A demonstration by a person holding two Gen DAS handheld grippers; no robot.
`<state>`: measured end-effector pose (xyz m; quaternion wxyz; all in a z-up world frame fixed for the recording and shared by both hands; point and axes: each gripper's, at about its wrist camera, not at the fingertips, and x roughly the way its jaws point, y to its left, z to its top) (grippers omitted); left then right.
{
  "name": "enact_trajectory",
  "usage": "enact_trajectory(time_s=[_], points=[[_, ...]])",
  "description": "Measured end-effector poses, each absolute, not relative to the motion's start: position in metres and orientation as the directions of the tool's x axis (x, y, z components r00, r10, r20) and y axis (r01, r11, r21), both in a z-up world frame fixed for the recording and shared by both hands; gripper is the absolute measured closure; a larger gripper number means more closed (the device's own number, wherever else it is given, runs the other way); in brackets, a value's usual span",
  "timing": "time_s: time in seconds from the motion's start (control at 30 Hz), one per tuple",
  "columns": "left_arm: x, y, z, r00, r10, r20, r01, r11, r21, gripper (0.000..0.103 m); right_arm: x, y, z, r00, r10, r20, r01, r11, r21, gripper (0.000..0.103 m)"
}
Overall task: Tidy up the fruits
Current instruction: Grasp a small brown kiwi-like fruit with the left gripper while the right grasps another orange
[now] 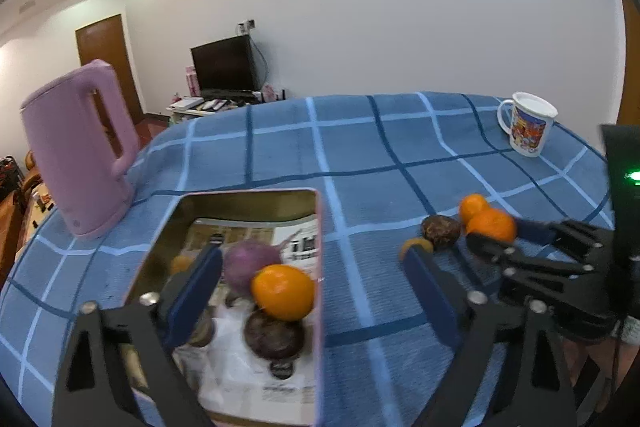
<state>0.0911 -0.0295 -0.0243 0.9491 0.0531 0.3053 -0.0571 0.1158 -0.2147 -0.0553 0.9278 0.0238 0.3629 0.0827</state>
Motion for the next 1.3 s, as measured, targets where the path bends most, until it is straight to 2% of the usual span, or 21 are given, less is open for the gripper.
enact_trajectory(time_s=[0.07,0.2,0.37,0.43,0.67,0.7,0.77,0.93,1.3], points=[[0.097,-0.041,-0.028,0.797,-0.084,-0.599,0.158,0.985,0.073,0.024,0.109,-0.226,-0.051,0.754,0.125,-0.645,-0.086,0.992,0.092,0.054],[0.107,-0.068,-0.037,0.769,-0.121,-0.628,0.219,0.972,0.082,0.028,0.107,-0.247,-0.049,0.767,0.092,-0.636,-0.025,0.993,0.114,0.054],[0.128,-0.091,-0.053,0.712,-0.145,-0.687,0.274,0.958,0.082,0.051,0.107,-0.26,-0.05,0.767,0.119,-0.63,-0.014,0.986,0.169,0.054],[0.137,-0.096,-0.06,0.681,-0.152,-0.717,0.288,0.955,0.071,0.054,0.107,-0.259,-0.049,0.773,0.121,-0.623,-0.017,0.985,0.17,0.054],[0.149,-0.108,-0.077,0.63,-0.162,-0.76,0.32,0.945,0.063,0.056,0.106,-0.257,-0.049,0.776,0.126,-0.618,-0.025,0.985,0.169,0.053],[0.151,-0.109,-0.079,0.625,-0.163,-0.764,0.322,0.945,0.062,0.058,0.106,-0.257,-0.049,0.774,0.129,-0.62,-0.026,0.985,0.172,0.053],[0.155,-0.11,-0.082,0.604,-0.179,-0.777,0.334,0.942,0.043,0.072,0.107,-0.258,-0.05,0.773,0.128,-0.622,-0.025,0.985,0.172,0.053],[0.153,-0.104,-0.08,0.6,-0.213,-0.771,0.345,0.939,0.01,0.072,0.107,-0.254,-0.049,0.772,0.125,-0.623,-0.033,0.987,0.157,0.053],[0.133,-0.092,-0.063,0.684,-0.239,-0.689,0.327,0.945,-0.004,0.072,0.101,-0.252,-0.045,0.797,0.144,-0.587,-0.063,0.986,0.155,0.053]])
